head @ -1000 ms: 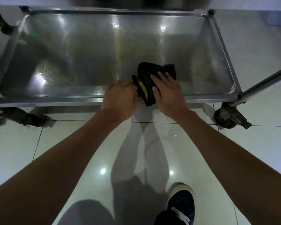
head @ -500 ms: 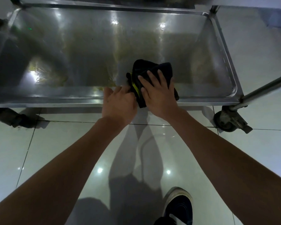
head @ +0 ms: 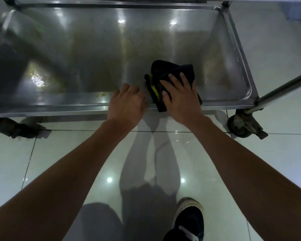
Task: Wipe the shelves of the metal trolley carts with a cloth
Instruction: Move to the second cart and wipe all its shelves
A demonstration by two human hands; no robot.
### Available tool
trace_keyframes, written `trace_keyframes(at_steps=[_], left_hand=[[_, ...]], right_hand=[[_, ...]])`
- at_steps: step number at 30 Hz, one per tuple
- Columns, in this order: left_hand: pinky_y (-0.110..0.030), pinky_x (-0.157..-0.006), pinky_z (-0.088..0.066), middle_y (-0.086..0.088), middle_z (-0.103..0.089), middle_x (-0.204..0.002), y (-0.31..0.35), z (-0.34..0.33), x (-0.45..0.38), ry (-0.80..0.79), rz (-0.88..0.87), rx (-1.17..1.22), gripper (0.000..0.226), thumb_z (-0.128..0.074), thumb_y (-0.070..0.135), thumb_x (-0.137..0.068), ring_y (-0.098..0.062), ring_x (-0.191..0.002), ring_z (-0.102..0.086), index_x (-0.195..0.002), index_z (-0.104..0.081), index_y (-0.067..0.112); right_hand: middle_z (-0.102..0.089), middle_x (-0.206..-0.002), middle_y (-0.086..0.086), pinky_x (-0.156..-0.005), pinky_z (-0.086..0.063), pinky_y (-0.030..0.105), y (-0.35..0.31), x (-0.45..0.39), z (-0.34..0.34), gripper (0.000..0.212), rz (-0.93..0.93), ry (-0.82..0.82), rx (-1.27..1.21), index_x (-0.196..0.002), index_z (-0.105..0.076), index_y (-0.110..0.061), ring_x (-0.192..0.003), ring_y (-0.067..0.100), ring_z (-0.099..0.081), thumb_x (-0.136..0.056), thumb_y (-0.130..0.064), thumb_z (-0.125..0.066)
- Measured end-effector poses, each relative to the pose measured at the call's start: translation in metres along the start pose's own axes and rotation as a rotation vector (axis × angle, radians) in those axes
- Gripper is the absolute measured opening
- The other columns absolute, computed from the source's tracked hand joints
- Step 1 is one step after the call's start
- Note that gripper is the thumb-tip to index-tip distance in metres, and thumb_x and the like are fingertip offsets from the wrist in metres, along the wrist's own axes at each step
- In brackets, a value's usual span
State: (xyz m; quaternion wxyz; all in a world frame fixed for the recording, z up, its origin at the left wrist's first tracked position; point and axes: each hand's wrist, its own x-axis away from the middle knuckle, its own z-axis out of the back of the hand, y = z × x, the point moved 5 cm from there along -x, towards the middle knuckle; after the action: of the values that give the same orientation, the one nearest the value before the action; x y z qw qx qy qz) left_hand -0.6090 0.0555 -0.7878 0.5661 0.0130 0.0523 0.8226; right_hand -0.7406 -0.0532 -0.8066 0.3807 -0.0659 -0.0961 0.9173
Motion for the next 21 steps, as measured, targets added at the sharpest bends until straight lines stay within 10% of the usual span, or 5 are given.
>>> trace_keyframes(at_steps=[11, 21], left_hand=[[-0.041, -0.073, -0.049, -0.005, -0.070, -0.101, 0.004, -0.004, 0.005, 0.212, -0.081, 0.107, 0.043, -0.035, 0.029, -0.087, -0.032, -0.093, -0.059, -0.091, -0.077, 0.016], [-0.040, -0.073, -0.052, -0.003, -0.072, -0.102, 0.002, -0.002, 0.007, 0.217, -0.101, 0.165, 0.035, -0.043, 0.025, -0.090, -0.034, -0.087, -0.062, -0.096, -0.076, 0.016]], right_hand=[[-0.031, -0.162, 0.005, -0.121, -0.009, 0.059, 0.174, 0.031, 0.042, 0.050, -0.368, 0.001, 0.098, -0.151, -0.039, -0.025, -0.152, 0.031, -0.013, -0.103, -0.035, -0.027], [-0.019, -0.165, 0.005, -0.121, -0.004, 0.062, 0.165, 0.016, 0.029, 0.057, -0.352, -0.139, 0.132, -0.155, -0.025, -0.030, -0.154, 0.032, -0.003, -0.100, -0.041, -0.018]])
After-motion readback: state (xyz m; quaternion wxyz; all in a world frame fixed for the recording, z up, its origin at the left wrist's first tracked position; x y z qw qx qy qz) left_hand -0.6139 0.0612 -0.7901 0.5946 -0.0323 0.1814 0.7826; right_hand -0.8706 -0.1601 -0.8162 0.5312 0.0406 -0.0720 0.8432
